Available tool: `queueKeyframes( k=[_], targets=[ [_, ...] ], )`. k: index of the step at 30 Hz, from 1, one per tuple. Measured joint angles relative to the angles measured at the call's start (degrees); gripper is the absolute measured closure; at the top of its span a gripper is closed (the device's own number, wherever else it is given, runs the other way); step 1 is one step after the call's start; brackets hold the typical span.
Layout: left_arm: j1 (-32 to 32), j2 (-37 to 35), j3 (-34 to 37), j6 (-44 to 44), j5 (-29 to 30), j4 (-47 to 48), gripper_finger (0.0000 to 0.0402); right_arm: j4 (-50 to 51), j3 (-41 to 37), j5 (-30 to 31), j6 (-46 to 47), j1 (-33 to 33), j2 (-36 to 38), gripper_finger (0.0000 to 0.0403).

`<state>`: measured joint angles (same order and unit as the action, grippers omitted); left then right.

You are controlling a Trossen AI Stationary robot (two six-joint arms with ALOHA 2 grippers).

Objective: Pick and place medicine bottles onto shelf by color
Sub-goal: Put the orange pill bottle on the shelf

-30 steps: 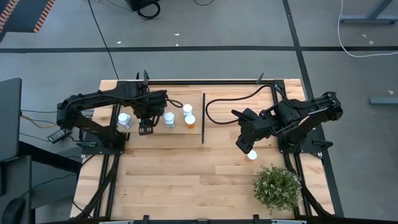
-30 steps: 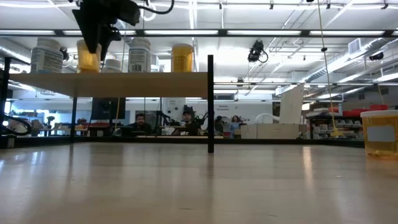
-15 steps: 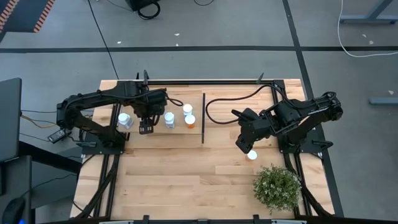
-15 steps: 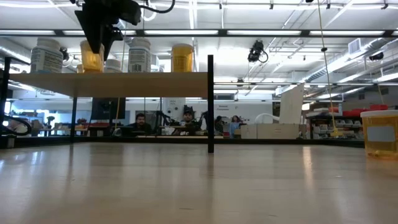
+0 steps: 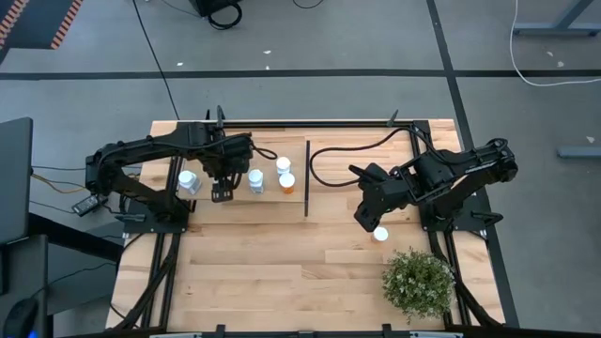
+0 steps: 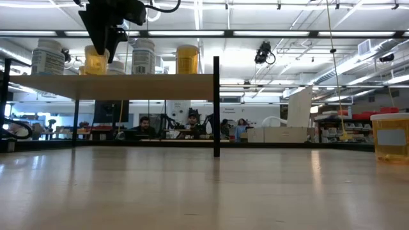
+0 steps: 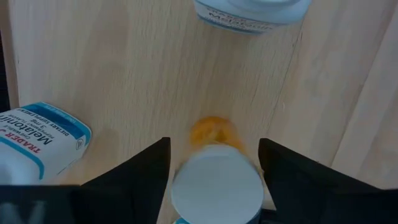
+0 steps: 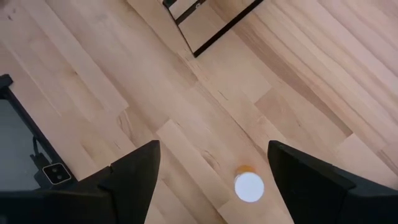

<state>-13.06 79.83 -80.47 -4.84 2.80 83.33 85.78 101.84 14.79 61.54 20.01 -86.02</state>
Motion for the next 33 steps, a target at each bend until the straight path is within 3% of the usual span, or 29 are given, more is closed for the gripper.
queueKeyframes(
  k=[8, 24, 33],
  targets=[
    [0.02, 0.02, 0.0, 0.3, 1.37, 0.06, 0.0126, -0.24, 0.0, -0.02, 0.0, 0.0, 0.0, 0.0099],
    [0.83, -0.15, -0.17, 1.58, 1.5, 0.74, 0.0126, 3.26, -0.02, -2.43, -1.64, -0.65, -0.58, 0.0093],
    [0.64, -0.24, -8.16, 1.24, 4.07, 0.85, 0.0125, 3.85, -1.38, -3.9, -7.33, -3.14, -3.35, 0.0093]
  ],
)
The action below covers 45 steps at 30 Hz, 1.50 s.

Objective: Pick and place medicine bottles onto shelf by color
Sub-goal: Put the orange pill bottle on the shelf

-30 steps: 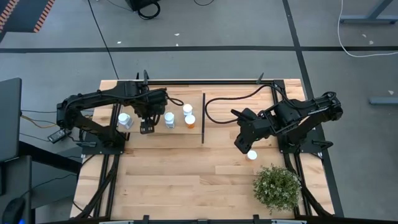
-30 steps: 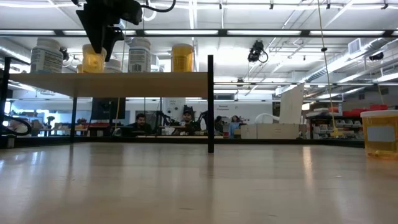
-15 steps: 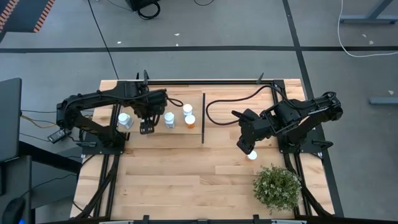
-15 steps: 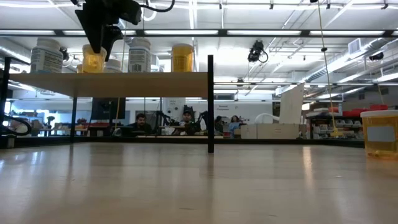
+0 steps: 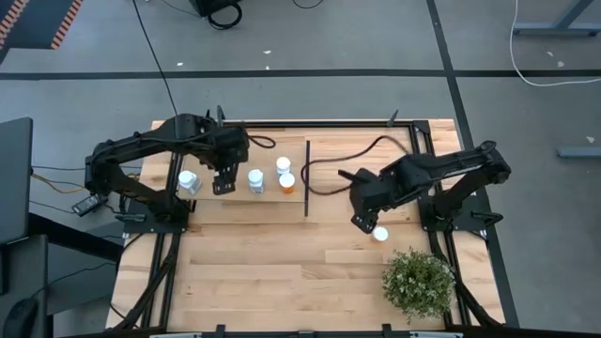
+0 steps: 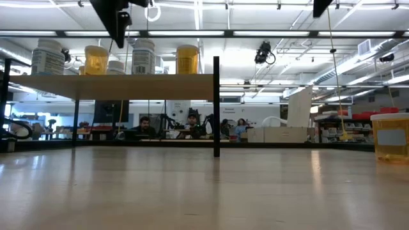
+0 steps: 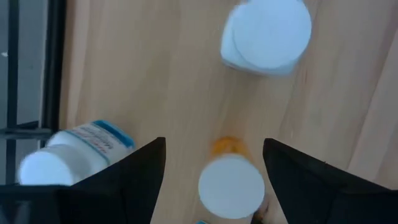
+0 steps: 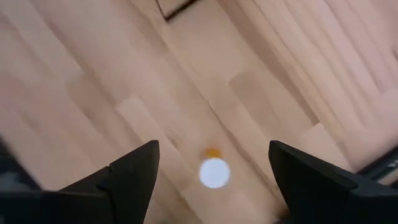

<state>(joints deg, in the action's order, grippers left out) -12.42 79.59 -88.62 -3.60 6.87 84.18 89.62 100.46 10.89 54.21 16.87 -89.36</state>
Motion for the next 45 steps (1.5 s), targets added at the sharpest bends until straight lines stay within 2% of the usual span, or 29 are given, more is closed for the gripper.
queueKeyframes(
  k=[2, 9, 18, 26, 40, 45],
  targets=[
    [-0.03, 0.0, -1.36, 0.2, 0.25, 0.97, 0.0125, -0.44, -3.02, -0.23, -1.94, -0.07, -0.37, 0.0093],
    [0.49, 0.0, -6.98, 4.05, 0.81, 2.23, 0.0127, -4.39, -17.25, -6.7, -4.38, 0.84, 0.41, 0.0092],
    [0.5, 0.0, -18.68, 7.76, 3.53, 2.42, 0.0127, -17.07, -32.99, -10.21, -3.17, 4.99, 2.32, 0.0092],
    [0.52, 0.04, -25.49, 9.75, 5.03, 4.26, 0.0127, -22.95, -39.14, -9.43, -0.36, 6.82, 4.26, 0.0092],
    [1.13, 0.28, -25.81, 12.42, 5.14, 5.03, 0.0143, -30.44, -48.83, -10.95, 6.43, 6.9, 4.8, 0.0092],
    [1.14, 0.28, -25.81, 13.5, 5.12, 5.88, 0.0157, -31.92, -49.31, -10.47, 5.84, 6.9, 4.79, 0.0092]
  ],
)
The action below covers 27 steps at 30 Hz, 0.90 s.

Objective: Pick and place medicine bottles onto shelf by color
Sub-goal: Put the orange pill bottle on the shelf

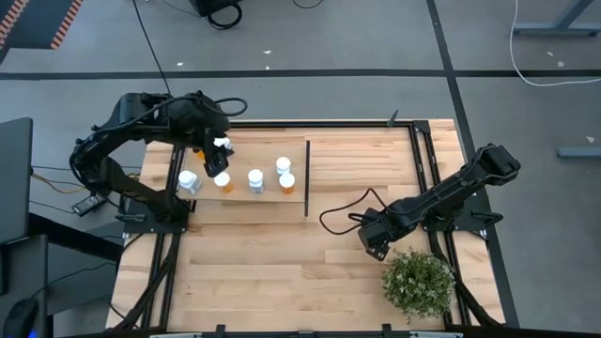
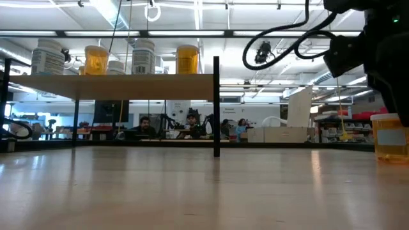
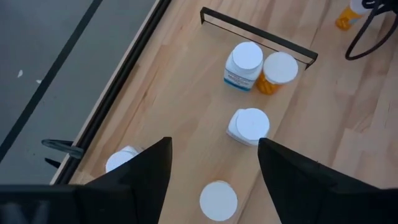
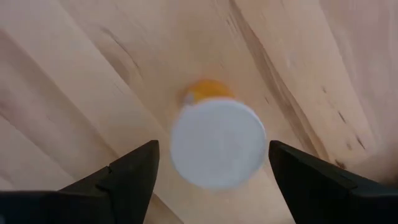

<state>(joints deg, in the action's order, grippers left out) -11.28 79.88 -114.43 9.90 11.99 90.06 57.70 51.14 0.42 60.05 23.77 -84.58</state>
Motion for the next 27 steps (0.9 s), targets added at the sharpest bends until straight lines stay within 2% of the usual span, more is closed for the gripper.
queueKeyframes(
  k=[6, 18, 27],
  targets=[
    [-0.01, 0.0, 0.0, 0.08, 0.0, -0.04, 0.0171, -1.3, 0.56, 1.15, -0.02, 0.0, 0.0, 0.0106],
    [0.0, 0.0, 0.02, 0.08, -0.02, -0.04, 0.0193, -1.13, 0.84, -1.97, 0.06, 0.0, -0.01, 0.0178],
    [0.01, 0.0, 0.04, -0.05, -0.02, -0.04, 0.0203, 3.81, 12.03, -2.65, -1.77, -2.0, -0.04, 0.0173]
  ],
)
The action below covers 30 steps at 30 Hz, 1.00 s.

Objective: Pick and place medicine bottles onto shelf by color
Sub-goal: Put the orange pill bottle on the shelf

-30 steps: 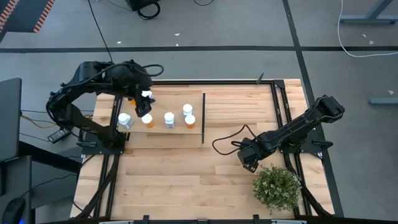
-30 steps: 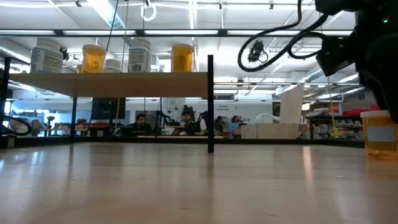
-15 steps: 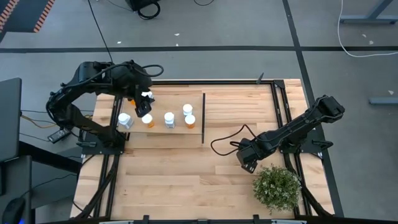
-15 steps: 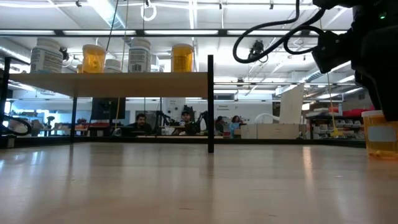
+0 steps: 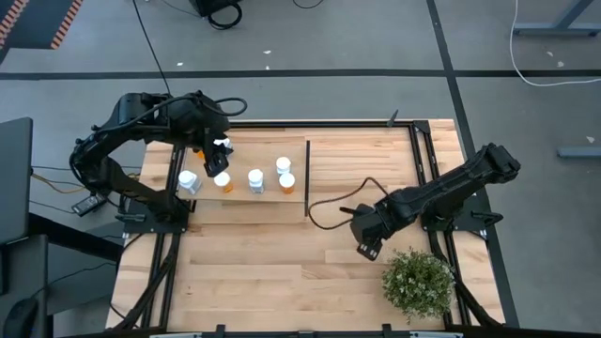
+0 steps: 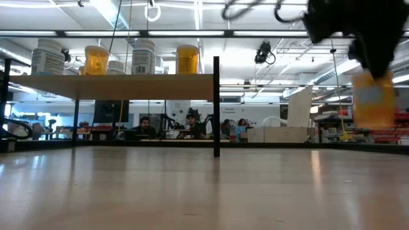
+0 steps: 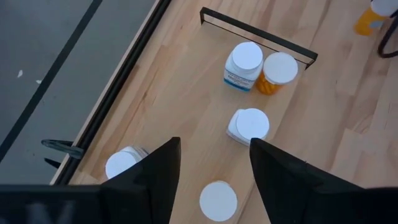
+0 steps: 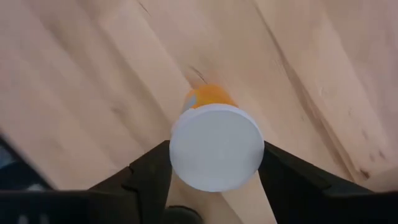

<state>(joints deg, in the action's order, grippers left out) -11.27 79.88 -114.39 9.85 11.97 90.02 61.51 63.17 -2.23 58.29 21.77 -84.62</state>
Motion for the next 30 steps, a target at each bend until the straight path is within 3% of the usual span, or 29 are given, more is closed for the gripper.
queueKeyframes(
  k=[12, 23, 27, 30],
  targets=[
    [-0.01, 0.0, 0.0, -1.51, 0.01, 0.0, 0.0204, 6.14, 26.66, -1.03, -11.21, -10.62, -2.73, 0.0173],
    [-0.06, -0.41, 0.06, -2.63, 0.0, -0.02, 0.0202, 20.51, 63.27, -2.32, -22.54, -11.63, -25.49, 0.0173],
    [-0.16, -1.37, 0.04, -2.99, 0.04, 0.0, 0.0207, 20.71, 70.86, -1.3, -26.29, -10.9, -32.82, 0.0173],
    [-0.17, -1.71, 0.07, -3.02, 0.02, -0.02, 0.0205, 20.35, 71.66, 0.42, -28.14, -10.31, -36.39, 0.0173]
  ],
)
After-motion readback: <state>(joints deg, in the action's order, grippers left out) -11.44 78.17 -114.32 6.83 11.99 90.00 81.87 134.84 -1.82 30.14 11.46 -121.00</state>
